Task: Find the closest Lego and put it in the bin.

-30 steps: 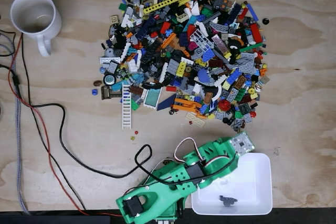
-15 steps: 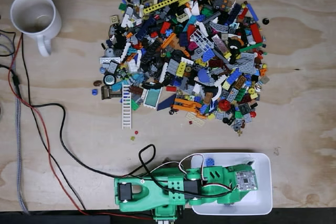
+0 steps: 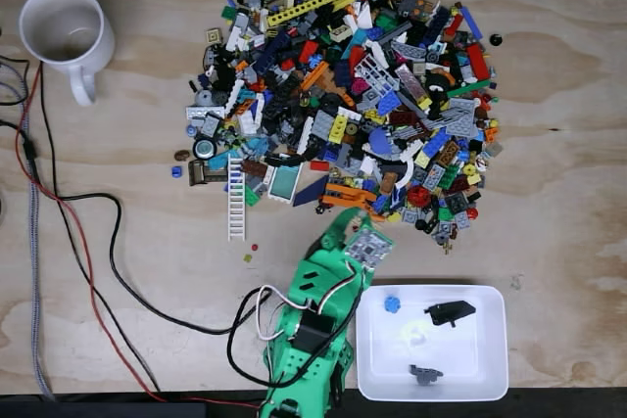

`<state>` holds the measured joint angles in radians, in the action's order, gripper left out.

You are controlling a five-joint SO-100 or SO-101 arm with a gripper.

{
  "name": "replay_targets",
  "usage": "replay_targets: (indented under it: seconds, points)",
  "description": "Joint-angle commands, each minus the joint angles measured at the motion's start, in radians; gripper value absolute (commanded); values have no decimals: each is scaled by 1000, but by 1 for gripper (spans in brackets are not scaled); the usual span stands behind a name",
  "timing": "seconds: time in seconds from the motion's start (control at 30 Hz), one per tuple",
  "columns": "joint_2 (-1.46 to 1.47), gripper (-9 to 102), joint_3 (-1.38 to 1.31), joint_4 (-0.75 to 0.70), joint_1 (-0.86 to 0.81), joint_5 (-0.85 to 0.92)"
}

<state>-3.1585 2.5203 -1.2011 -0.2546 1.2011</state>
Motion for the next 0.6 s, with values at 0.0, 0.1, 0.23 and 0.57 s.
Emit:
replay_targets:
  seconds: [0.0, 0.1, 0.23, 0.57]
  points:
    - [-107, 0, 150, -25, 365, -100]
    - [-215, 0, 276, -28, 448, -106]
    - [-215, 0, 350, 17, 503, -135]
    - [-215, 0, 509, 69, 541, -132]
